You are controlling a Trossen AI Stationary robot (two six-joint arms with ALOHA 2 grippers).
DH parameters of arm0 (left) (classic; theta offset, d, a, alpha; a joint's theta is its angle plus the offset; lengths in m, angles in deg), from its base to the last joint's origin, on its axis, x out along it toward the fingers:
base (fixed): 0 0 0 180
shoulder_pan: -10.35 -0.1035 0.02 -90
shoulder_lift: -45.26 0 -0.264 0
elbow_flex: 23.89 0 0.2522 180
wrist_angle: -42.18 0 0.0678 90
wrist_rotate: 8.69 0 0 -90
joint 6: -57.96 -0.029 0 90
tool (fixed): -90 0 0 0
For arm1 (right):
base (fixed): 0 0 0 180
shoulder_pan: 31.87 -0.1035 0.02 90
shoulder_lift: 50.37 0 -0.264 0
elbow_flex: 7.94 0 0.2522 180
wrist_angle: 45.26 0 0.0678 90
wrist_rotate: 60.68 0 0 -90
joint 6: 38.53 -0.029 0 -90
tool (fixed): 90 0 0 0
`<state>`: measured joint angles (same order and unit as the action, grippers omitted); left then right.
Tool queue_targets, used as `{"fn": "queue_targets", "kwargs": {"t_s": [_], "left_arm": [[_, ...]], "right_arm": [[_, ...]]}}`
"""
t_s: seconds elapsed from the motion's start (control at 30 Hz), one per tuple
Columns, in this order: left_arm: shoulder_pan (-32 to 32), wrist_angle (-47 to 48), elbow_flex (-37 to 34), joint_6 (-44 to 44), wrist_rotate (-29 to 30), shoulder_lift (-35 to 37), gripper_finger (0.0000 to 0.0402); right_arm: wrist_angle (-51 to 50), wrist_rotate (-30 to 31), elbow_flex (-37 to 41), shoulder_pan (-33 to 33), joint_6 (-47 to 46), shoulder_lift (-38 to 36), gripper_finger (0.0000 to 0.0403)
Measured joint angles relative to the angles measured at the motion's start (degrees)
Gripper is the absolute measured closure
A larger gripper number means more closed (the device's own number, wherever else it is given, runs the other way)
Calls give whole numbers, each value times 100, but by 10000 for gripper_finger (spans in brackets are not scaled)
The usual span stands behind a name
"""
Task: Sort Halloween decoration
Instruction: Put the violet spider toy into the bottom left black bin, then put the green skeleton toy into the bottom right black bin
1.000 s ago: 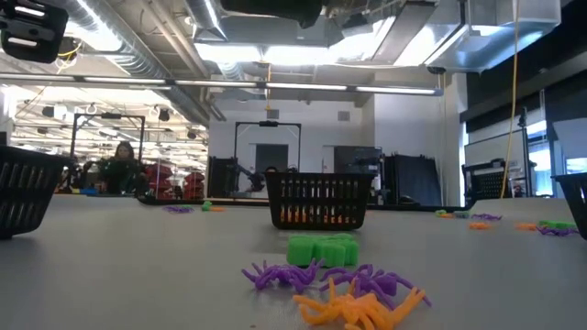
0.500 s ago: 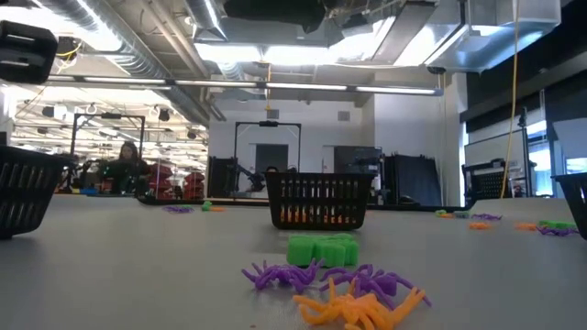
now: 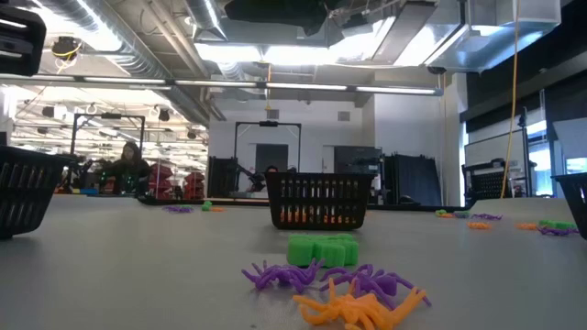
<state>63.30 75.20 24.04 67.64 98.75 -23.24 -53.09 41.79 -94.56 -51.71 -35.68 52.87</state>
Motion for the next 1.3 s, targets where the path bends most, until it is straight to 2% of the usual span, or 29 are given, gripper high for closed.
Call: {"fn": "queue_targets", "kwargs": {"t_s": [0.13, 0.3, 0.37, 0.57, 0.8, 1.0, 1.17, 1.3], "left_arm": [[0, -3, 13, -128, -25, 2, 337], [-2, -67, 39, -130, 413, 6, 303], [-2, -69, 39, -130, 578, 6, 301], [-2, -69, 40, -130, 587, 6, 303], [-2, -69, 44, -130, 585, 6, 303], [-2, -68, 46, -130, 582, 6, 303], [-3, -73, 47, -130, 581, 8, 303], [-4, -84, 48, -129, 580, 8, 303]], "right_arm": [[0, 0, 0, 0, 0, 2, 222], [0, 0, 0, 0, 0, 2, 222], [-2, -1, 0, 0, 0, 2, 222], [-157, -2, 0, -2, -55, 4, 222], [-1399, -392, -2, -21, -791, -96, 222], [-2320, -594, 3, -391, -1270, 10, 222], [-2264, -614, 7, -809, -1158, 376, 222], [-2050, -406, 4, -937, -1049, 714, 222]]}}
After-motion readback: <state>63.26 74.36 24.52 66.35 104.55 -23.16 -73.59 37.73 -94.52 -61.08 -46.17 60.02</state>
